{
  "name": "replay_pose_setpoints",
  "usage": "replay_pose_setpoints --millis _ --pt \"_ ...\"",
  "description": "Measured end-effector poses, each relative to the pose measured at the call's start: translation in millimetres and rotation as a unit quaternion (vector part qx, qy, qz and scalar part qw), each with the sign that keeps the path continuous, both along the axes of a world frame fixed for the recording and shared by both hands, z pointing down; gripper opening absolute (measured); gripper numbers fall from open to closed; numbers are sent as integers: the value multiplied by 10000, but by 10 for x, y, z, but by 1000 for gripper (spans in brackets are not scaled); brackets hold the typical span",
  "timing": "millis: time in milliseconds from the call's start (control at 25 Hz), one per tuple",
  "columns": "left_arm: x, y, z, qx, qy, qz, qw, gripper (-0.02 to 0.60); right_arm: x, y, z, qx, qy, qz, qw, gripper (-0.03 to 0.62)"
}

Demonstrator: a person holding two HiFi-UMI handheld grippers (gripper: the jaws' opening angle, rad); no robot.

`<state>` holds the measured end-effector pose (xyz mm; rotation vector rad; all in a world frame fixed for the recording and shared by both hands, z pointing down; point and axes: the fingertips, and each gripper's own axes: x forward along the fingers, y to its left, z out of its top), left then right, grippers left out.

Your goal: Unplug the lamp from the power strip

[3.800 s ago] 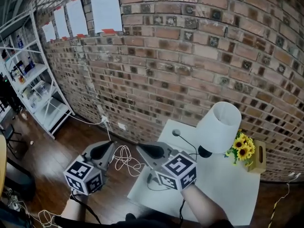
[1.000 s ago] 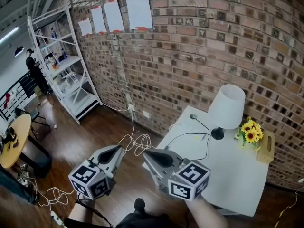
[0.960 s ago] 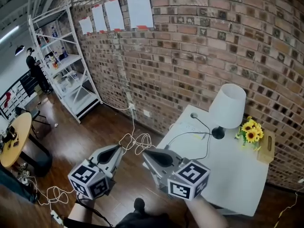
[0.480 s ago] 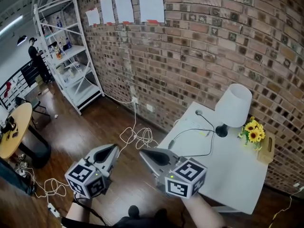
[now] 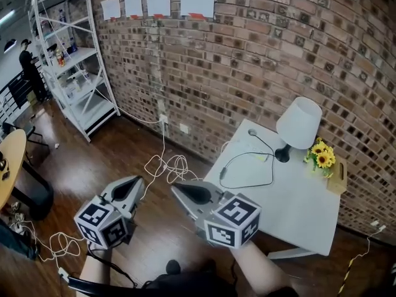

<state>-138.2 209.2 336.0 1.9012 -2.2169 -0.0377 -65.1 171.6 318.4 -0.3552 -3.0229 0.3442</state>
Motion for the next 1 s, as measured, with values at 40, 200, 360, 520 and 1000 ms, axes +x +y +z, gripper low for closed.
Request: replay_pose_setpoints --millis 40,200,360,520,1000 --pt "-15 25 -6 43 64 72 9999 8 -35 52 13 18 27 30 10000 -18" --pt "-162 156 89 -82 -17 174 9998 8 -145 213 61 77 117 131 9998 -18" --pt "-261 247 185 -92 -67 296 9995 8 -210 339 113 148 176 247 9994 -18" --pt "-204 272 213 -50 264 505 9984 8 -201 425 145 269 265 404 9985 -18" --pt "202 57 189 -178 254 795 9964 8 202 328 -2 643 161 591 9960 -18"
